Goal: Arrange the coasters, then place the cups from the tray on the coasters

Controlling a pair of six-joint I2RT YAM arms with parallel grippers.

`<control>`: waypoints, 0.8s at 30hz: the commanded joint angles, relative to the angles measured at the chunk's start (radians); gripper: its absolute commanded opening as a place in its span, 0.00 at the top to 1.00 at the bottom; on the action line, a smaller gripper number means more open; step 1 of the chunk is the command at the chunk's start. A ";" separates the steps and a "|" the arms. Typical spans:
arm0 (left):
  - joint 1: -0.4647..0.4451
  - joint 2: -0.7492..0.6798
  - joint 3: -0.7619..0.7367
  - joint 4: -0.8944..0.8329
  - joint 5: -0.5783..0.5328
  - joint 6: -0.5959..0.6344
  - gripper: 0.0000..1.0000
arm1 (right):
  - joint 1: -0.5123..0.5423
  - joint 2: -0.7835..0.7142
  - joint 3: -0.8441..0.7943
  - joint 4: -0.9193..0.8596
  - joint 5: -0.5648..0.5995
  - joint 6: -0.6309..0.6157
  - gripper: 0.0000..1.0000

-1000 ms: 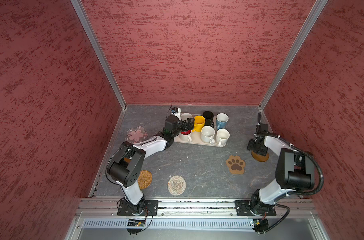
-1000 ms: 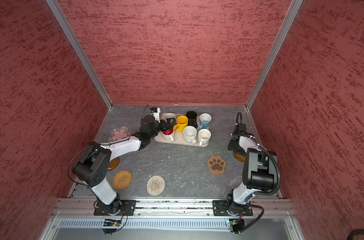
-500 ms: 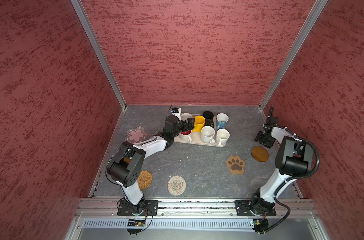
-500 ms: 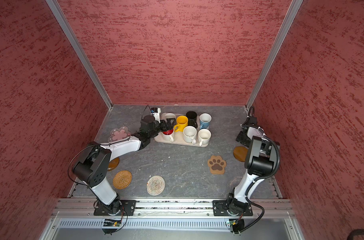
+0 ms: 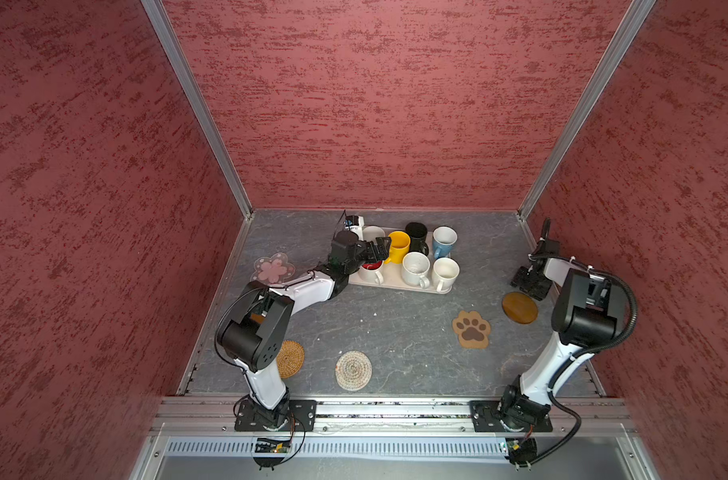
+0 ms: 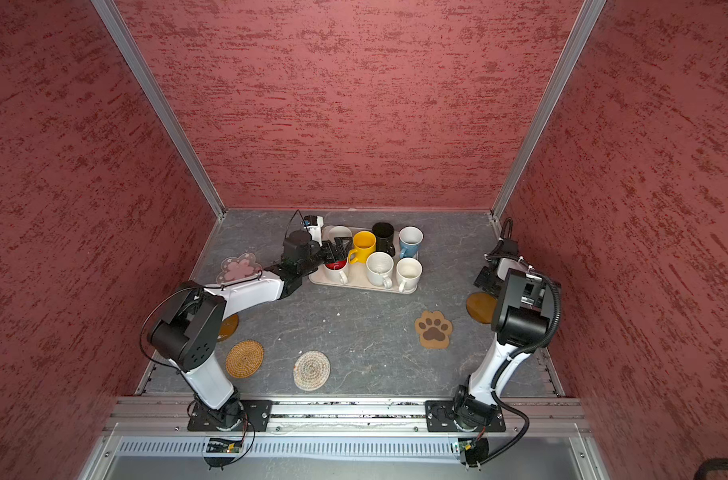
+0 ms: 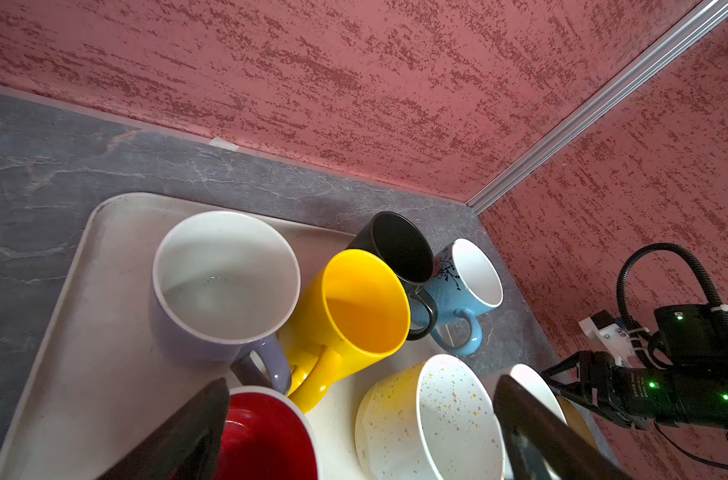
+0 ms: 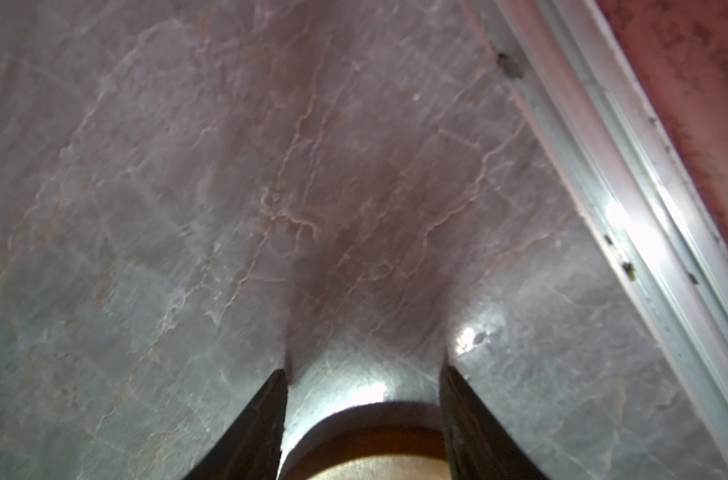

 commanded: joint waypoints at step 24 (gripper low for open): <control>-0.004 -0.034 -0.013 0.024 -0.008 -0.007 0.00 | 0.063 -0.178 -0.313 0.024 -0.004 0.005 0.42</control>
